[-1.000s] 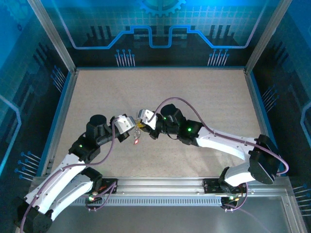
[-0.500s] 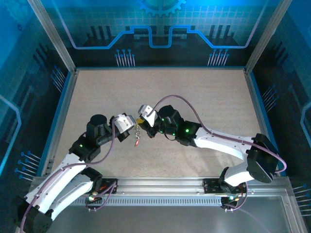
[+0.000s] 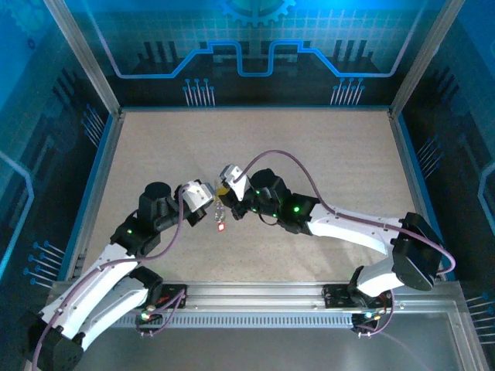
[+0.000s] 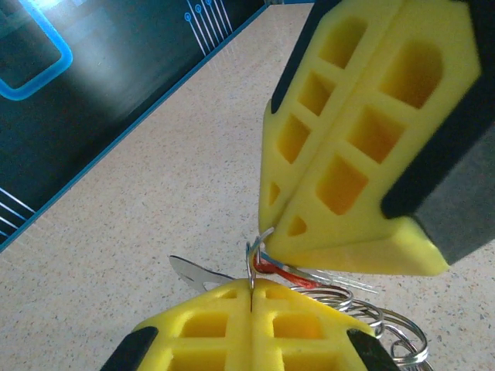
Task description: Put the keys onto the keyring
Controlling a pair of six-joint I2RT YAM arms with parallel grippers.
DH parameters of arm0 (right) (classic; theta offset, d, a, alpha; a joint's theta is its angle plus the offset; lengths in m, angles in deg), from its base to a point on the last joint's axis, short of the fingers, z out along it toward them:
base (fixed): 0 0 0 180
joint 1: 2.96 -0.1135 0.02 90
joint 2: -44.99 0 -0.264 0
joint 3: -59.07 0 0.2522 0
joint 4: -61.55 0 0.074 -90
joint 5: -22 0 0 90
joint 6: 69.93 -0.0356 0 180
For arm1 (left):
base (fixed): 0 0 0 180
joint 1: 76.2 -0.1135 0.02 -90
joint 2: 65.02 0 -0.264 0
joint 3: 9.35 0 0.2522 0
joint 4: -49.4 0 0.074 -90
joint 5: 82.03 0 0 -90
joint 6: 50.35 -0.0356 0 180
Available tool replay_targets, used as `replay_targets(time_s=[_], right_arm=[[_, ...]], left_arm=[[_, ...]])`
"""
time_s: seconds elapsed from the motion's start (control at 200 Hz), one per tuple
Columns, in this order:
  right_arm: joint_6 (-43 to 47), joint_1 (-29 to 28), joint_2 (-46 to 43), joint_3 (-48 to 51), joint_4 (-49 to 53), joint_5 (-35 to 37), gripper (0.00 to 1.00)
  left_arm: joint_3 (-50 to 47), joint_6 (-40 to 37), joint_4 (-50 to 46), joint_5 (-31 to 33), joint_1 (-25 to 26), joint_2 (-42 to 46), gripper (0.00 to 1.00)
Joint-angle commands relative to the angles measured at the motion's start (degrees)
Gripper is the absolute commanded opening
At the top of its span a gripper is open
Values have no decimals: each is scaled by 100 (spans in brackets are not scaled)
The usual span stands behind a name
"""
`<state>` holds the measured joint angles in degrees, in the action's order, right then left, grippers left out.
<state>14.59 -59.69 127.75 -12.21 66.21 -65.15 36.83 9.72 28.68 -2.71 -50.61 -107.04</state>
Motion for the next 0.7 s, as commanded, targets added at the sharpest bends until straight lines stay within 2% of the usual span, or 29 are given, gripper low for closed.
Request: replay_targets(time_s=[0.0, 0.295, 0.415, 0.505, 0.59, 0.695], right_arm=[[-169, -84, 60, -244, 227, 354, 0], [-445, -84, 65, -373, 469, 517, 0], [-488, -71, 48, -359, 445, 368, 0], [-399, -32, -9, -236, 278, -71, 0], [-216, -4, -125, -50, 64, -436, 14], [129, 71, -320, 87, 14, -595, 23]], left_arm=[[106, 50, 349, 7, 43, 130, 0], [-92, -39, 667, -169, 43, 341, 0], [-113, -56, 734, -172, 42, 389, 0], [-163, -43, 845, -178, 42, 434, 0], [-231, -15, 982, -202, 41, 509, 0], [-313, -20, 1154, -291, 43, 614, 0]])
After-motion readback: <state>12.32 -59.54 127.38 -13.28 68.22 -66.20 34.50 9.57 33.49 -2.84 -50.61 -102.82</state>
